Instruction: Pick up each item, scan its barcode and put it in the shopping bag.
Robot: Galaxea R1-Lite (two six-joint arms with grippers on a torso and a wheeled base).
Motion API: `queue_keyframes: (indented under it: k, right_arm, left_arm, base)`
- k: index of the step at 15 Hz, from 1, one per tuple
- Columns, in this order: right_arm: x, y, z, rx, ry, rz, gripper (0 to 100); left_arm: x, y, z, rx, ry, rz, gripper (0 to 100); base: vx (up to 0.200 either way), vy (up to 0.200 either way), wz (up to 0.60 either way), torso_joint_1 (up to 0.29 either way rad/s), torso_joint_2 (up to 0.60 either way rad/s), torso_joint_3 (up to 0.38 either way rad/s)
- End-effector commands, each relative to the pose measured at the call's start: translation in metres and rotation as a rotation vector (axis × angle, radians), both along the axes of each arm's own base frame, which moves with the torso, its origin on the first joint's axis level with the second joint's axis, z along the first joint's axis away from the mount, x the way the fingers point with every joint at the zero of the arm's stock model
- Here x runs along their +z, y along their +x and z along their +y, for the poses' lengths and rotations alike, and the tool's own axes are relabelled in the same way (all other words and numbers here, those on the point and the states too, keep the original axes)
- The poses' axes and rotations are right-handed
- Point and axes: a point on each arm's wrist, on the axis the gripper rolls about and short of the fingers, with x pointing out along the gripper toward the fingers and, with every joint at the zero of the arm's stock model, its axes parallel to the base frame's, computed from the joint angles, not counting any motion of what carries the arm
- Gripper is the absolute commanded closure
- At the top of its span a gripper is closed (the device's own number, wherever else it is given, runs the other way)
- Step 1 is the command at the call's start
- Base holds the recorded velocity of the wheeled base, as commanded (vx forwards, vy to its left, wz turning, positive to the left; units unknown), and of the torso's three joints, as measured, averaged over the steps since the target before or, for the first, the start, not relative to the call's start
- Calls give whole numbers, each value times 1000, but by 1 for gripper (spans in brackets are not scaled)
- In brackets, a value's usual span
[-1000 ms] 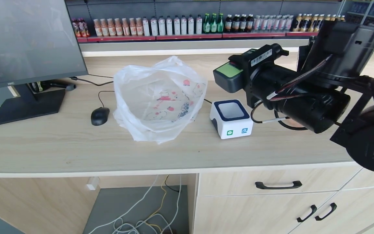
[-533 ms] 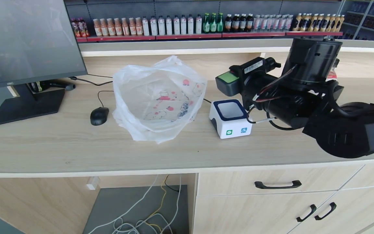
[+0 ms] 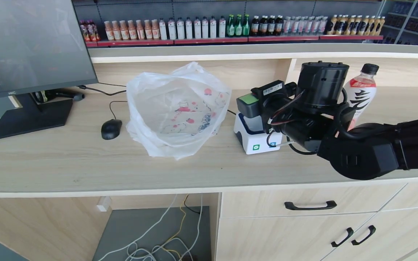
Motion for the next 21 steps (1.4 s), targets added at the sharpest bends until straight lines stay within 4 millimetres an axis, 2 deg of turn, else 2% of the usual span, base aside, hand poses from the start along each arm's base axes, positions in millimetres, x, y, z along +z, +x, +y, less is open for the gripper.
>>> queue_keyframes:
  k: [1,11,13,21]
  right_arm:
    - [-1,5,-4,-15,1,-1,100]
    - [-19,13,-6,-28,0,47,100]
    - [-15,16,-5,-27,10,32,100]
    - [-24,27,-15,-67,1,53,100]
  left_arm:
    - [0,0,0,1,0,0,0]
    - [0,0,0,0,0,0,0]
    - [0,0,0,0,0,0,0]
    - [0,0,0,0,0,0,0]
  base:
    - [0,0,0,0,0,0]
    - [0,0,0,0,0,0]
    - [0,0,0,0,0,0]
    - [0,0,0,0,0,0]
